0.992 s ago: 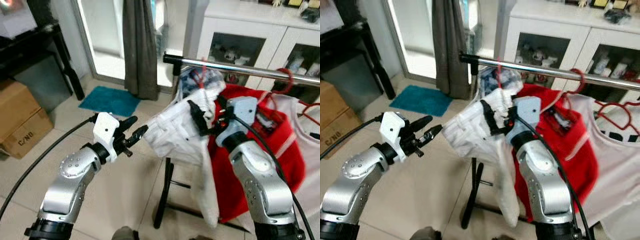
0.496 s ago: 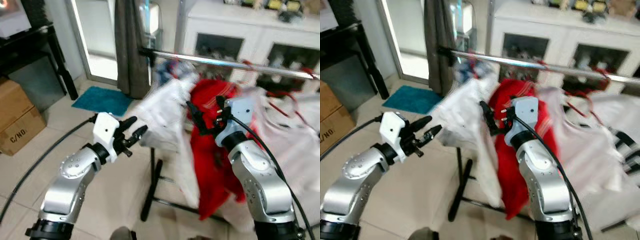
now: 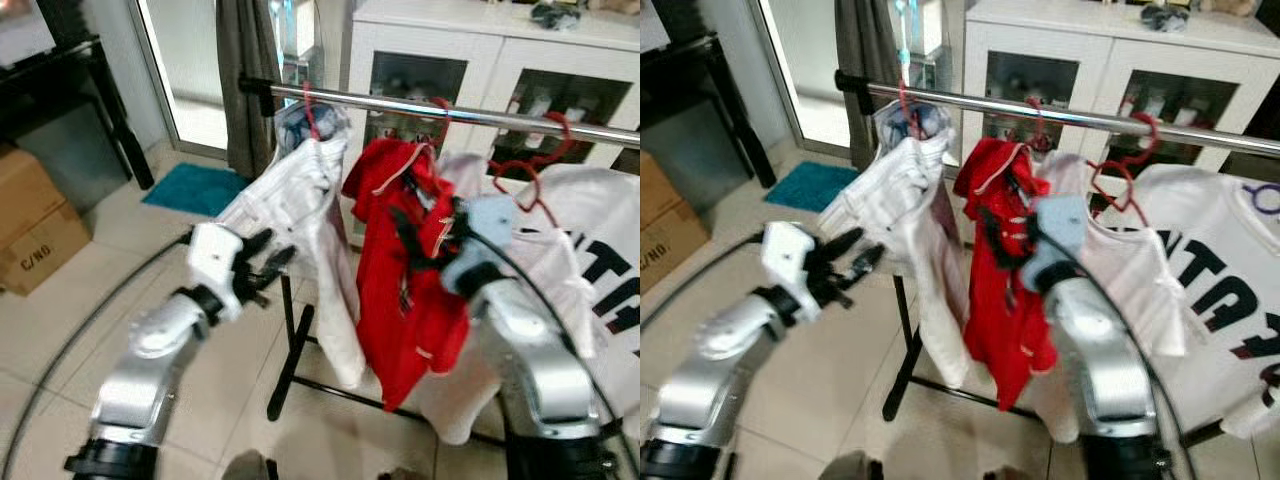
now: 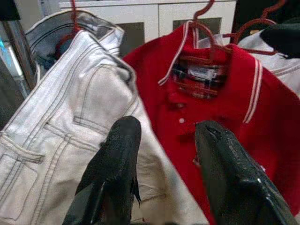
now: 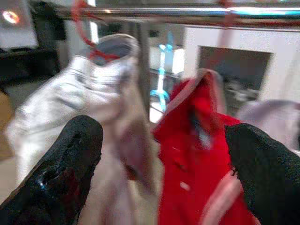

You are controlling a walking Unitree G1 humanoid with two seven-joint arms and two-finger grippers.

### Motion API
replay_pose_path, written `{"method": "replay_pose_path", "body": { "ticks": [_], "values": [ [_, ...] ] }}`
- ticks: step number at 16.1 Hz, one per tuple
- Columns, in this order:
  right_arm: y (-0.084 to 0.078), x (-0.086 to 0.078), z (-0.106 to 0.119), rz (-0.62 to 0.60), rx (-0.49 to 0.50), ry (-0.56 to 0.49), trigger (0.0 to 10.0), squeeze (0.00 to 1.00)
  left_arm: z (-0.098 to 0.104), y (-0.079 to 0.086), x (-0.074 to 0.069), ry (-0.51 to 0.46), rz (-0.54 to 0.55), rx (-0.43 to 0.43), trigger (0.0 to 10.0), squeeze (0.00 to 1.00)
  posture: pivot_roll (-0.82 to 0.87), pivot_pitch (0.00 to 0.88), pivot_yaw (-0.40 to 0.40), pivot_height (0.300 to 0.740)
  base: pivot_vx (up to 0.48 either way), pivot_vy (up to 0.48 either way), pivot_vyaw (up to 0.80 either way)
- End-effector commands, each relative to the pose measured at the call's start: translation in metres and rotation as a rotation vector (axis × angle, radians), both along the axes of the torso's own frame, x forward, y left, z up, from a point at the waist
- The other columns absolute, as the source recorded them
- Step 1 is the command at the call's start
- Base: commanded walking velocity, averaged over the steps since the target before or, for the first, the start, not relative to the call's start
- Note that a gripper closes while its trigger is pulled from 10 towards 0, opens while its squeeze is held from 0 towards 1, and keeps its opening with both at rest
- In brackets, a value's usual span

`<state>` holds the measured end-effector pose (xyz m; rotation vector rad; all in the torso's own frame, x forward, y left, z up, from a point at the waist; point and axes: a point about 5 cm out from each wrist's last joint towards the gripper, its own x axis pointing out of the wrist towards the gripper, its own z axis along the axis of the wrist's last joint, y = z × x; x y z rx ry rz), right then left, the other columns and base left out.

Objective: Hang hanger

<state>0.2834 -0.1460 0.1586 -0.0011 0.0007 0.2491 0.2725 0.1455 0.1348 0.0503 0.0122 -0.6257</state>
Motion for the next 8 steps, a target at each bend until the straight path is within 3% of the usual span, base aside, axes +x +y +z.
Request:
{"method": "replay_pose_path", "body": {
  "ticks": [1,5,8],
  "values": [
    [0.0060,-0.0001,-0.0002,0.015,-0.004,0.008,10.0,0.00,0.0044,0.0033,0.0036,-0.022,0.018,0.020,10.0,0.00,0.00,0.000,0.002,0.705,0.000,0.000,0.00],
    [0.0023,0.0020,-0.0004,-0.008,-0.008,0.008,10.0,0.00,0.0045,0.0004,0.0048,-0.030,0.024,0.016,10.0,0.00,0.00,0.000,0.003,0.705,0.062,0.000,-0.80],
    [0.0034,0.0021,-0.0002,-0.002,-0.005,0.003,10.0,0.00,0.0043,0.0010,0.0050,-0.030,0.026,0.018,10.0,0.00,0.00,0.000,0.003,0.705,0.256,0.000,-0.15]
  ]
}}
